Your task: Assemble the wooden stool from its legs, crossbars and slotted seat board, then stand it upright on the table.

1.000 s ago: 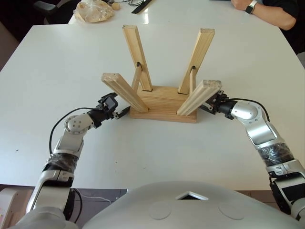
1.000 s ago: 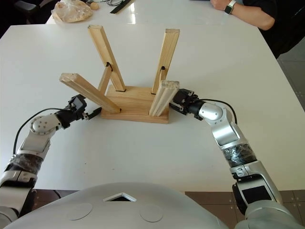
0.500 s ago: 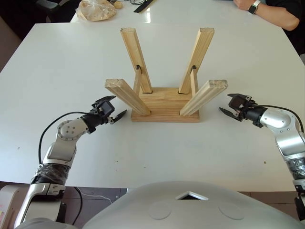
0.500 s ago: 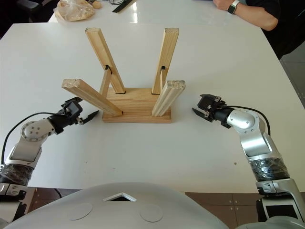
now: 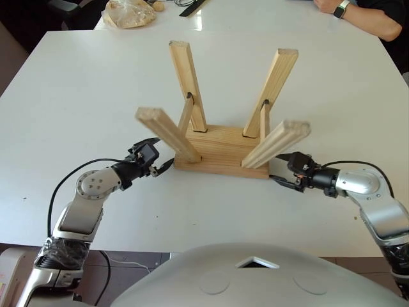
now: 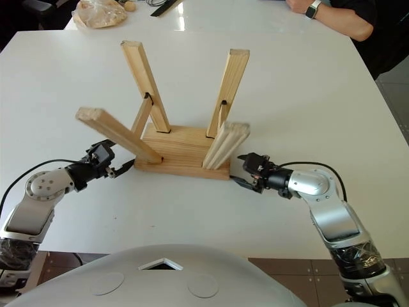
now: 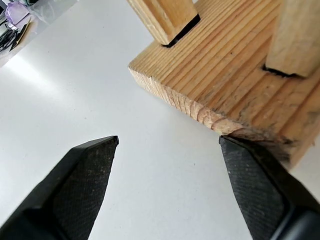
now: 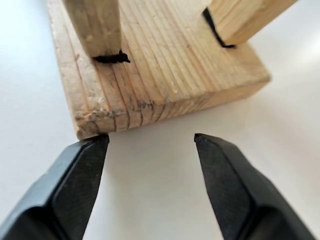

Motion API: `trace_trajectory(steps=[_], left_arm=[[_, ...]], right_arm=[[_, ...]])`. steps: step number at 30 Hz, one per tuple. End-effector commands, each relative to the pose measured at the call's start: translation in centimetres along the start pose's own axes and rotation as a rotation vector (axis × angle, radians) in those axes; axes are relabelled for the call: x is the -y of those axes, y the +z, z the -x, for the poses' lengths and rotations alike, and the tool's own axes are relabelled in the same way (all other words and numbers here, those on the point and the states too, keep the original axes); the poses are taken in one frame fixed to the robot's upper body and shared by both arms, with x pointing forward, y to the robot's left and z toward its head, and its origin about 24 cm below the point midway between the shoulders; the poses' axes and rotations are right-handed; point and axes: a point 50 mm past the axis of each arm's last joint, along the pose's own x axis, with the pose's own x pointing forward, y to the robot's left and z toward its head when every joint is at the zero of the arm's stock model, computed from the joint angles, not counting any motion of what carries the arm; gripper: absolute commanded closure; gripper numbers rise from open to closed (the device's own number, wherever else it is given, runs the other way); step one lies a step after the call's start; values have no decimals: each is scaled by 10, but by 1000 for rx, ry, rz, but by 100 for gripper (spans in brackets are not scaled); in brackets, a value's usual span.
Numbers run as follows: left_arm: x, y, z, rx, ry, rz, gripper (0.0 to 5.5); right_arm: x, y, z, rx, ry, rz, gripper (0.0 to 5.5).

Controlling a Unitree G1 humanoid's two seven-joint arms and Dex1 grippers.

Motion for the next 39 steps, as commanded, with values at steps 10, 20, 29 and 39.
trace_trajectory(steps=[10,20,29,39], left_arm=[[-15,49,0,170,-29,45,174],[-6,60,15,176,-135,49,174],[-8,84,28,227,-207,80,174],[-3,71,31,149,-212,92,174]], right_arm=[[7,47,17,193,31,93,230],[3,40,26,117,77,120,230],[-7,53,35,145,119,111,230],[-1,61,46,166,74,120,230]])
